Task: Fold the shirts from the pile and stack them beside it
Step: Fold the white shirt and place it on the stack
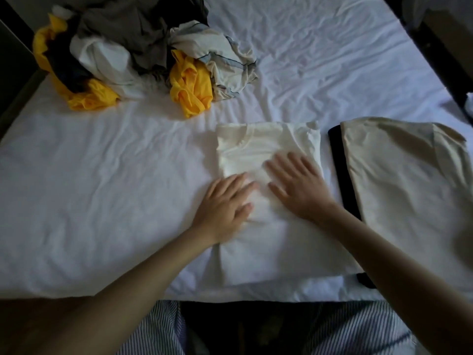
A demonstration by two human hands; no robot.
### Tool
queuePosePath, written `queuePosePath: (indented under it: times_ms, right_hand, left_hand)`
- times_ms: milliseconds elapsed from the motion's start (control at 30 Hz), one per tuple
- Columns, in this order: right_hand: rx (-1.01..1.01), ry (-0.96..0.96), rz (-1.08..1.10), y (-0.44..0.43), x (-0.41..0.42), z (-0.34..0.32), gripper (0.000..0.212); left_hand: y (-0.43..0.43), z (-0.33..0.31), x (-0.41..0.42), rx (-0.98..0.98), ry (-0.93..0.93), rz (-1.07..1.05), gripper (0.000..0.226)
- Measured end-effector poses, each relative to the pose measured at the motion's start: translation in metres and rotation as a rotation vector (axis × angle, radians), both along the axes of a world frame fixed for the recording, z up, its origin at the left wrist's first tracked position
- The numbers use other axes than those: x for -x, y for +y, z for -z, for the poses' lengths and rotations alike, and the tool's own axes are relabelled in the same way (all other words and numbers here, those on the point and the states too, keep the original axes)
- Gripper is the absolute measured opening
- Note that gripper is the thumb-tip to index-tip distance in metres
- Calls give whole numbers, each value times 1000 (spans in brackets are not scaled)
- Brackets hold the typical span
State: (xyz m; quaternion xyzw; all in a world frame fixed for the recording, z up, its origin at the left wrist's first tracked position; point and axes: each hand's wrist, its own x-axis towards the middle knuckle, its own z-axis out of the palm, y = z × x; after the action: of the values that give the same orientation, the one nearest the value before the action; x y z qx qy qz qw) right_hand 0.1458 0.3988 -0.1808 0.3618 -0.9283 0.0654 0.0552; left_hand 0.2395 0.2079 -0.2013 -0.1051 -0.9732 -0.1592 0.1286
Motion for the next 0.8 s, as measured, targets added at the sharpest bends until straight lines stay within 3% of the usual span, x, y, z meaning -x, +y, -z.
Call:
queuePosePath:
  times_ms: [100, 267, 333, 467, 533, 633, 800]
  right_hand:
    - [-60, -167, 241, 5, 9, 1, 60]
    - [63, -204, 235, 19, -19, -22, 80]
    - [112, -176, 235, 38, -48, -23, 77]
    - [40, -184, 202, 64, -88, -4, 66]
    - [29, -179, 194, 71, -94, -4, 70]
    - [-7, -189, 92, 78, -103, -4, 89]
    - [-141, -85, -9, 94, -115, 9, 81]
  left_hand:
    - [-2, -2, -6, -35, -82, -55, 49]
    - [-3, -13, -39, -130, -116, -37, 54]
    - [5, -10, -65, -164, -145, -31, 59]
    - [32, 2, -110, 93, -181, 62, 76]
    - [37, 2, -114, 123, -145, 59, 70]
    - [39, -7, -112, -16, -156, 35, 56]
    - [38, -11, -119, -269, -255, 16, 75]
